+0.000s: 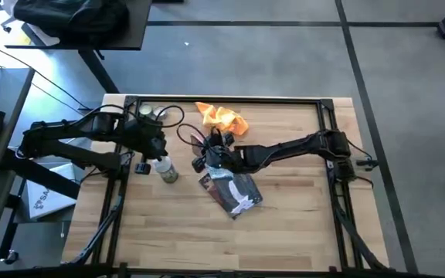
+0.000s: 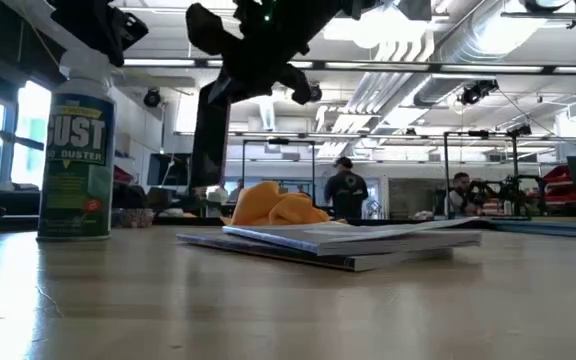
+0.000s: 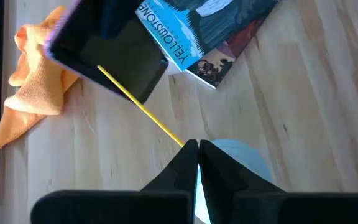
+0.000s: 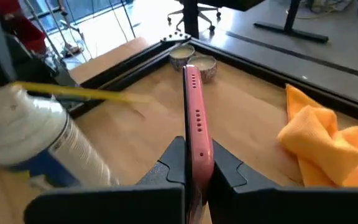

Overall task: Apply microfiber cloth
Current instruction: Spray the cellphone using the spray bottle

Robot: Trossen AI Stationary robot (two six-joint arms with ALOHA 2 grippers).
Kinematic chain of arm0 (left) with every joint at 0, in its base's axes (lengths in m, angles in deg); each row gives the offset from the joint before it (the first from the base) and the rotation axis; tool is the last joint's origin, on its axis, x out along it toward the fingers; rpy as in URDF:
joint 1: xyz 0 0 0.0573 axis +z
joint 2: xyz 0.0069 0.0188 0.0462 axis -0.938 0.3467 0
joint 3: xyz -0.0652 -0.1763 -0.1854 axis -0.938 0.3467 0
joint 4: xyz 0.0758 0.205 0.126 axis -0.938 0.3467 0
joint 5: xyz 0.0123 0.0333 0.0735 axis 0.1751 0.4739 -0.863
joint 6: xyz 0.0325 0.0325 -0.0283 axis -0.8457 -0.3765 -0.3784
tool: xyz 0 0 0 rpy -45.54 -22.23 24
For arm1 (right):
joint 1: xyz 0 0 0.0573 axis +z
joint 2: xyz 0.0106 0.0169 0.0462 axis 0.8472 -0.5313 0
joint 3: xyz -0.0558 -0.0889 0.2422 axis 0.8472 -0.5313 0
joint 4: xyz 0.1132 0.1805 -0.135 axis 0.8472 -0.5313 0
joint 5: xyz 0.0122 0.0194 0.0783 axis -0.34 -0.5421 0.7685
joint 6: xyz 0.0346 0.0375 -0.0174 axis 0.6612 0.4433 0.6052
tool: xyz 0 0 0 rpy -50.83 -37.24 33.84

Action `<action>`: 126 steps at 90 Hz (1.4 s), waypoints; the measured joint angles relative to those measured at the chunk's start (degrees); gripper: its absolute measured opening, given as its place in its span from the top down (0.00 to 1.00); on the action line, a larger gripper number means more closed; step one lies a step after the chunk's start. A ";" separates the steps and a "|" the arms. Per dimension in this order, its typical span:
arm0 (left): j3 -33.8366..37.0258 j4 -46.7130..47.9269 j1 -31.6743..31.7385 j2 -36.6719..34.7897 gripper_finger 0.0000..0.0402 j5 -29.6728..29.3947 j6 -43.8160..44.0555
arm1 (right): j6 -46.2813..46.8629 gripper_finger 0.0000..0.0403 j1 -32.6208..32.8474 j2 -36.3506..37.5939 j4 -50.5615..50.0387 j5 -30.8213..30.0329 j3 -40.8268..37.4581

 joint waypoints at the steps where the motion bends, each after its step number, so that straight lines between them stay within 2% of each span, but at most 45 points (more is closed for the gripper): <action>1: 0.00 -0.01 0.00 0.00 1.00 0.01 0.00 | -0.24 1.00 -0.12 0.00 0.12 0.16 0.00; 23: 0.00 0.01 0.00 0.00 1.00 0.01 -0.05 | -0.45 1.00 -2.46 0.00 0.41 5.48 0.00; 36: 0.00 0.01 0.00 0.00 1.00 0.02 -0.69 | -2.98 1.00 -2.53 0.00 2.21 2.64 0.00; 55: 0.00 -0.01 0.00 0.00 1.00 0.03 -1.55 | -8.03 1.00 -3.32 2.24 7.28 1.76 0.00; 67: 0.00 -0.01 0.00 -0.02 1.00 0.01 -1.60 | -11.88 1.00 -3.14 4.09 9.86 -1.48 0.00; 85: 0.00 -0.01 0.00 0.00 1.00 0.01 -1.60 | -13.18 1.00 -2.77 4.99 8.62 -2.14 0.02; 102: 0.00 0.02 0.00 0.00 1.00 0.01 -1.68 | -7.77 1.00 -2.77 1.53 2.27 2.20 -0.04; 126: 0.00 0.01 0.00 0.00 1.00 0.01 -2.79 | -8.62 1.00 -4.51 -1.42 7.23 7.53 -0.05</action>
